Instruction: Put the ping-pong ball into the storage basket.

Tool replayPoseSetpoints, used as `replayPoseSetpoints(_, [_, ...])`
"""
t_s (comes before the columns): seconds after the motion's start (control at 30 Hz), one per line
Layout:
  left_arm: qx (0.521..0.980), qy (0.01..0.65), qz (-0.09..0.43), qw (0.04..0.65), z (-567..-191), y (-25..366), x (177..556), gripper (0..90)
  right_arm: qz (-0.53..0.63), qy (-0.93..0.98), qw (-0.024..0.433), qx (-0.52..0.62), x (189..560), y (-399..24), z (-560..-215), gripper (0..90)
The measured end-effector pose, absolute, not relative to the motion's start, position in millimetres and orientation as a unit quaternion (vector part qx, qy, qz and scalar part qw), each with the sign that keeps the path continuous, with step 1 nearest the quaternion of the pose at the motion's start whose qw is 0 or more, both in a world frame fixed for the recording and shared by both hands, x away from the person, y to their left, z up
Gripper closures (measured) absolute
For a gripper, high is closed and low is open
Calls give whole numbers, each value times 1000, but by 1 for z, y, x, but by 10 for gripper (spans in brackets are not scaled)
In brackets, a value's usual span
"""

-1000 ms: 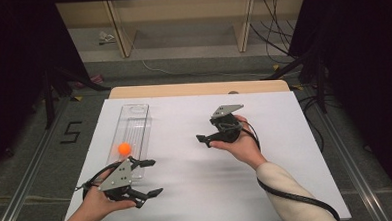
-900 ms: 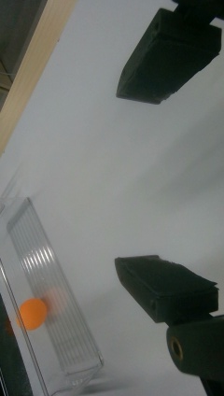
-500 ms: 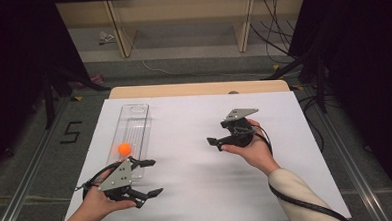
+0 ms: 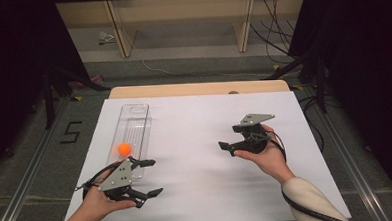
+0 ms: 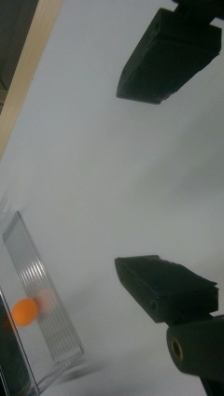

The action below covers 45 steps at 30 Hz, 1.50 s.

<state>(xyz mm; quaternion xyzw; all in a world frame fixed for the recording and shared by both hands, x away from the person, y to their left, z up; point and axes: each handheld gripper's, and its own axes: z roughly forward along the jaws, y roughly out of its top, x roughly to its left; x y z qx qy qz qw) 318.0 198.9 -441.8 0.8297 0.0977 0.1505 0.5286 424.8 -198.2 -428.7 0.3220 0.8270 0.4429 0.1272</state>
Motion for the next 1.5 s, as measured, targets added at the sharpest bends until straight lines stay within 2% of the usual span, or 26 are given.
replayPoseSetpoints(0.53, [830, 98, 151, 528, -442, 199, 318, 170, 444, 818, 133, 341, 406, -227, -430, 165])
replayPoseSetpoints(1.5, [830, 97, 151, 528, -442, 199, 318, 170, 444, 814, 131, 351, 387, -247, -434, 165])
